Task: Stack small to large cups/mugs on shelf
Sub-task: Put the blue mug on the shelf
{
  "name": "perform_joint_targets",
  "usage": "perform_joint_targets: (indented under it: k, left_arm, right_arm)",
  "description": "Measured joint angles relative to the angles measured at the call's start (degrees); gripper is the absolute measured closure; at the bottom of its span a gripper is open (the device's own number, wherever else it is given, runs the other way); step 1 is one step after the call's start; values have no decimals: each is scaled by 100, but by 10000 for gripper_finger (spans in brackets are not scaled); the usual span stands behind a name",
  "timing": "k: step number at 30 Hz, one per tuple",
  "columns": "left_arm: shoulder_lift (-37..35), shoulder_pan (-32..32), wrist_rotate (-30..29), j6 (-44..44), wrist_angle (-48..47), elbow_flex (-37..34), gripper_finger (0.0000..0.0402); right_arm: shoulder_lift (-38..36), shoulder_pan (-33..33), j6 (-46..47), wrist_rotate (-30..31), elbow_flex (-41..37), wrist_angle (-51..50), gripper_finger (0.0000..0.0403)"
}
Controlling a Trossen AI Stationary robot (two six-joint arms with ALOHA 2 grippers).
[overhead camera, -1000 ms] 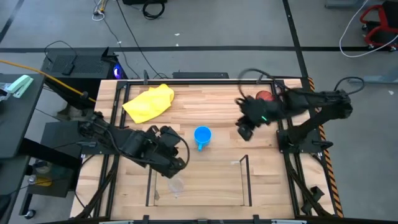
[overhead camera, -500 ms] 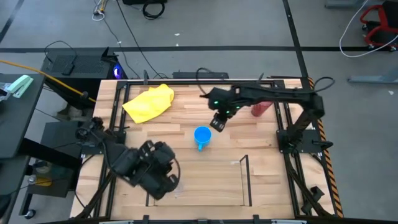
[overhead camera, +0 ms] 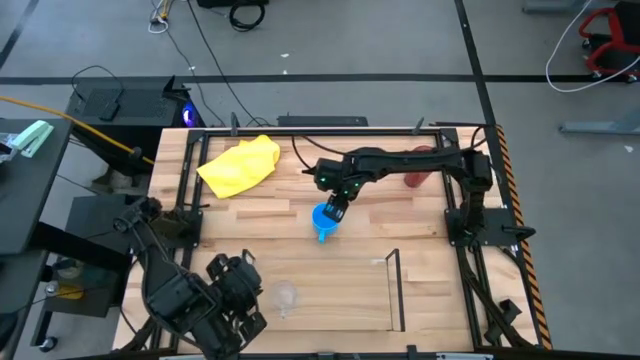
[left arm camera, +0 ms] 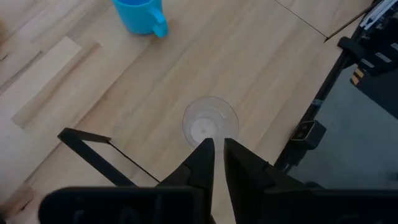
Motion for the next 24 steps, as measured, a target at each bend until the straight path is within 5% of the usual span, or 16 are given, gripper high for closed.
perform_joint_targets:
  k: [24]
  left_arm:
    - [0, -83, -15, -66, 0, 0, 375]
  right_arm:
    - [496, -2, 262, 50, -4, 383, 270]
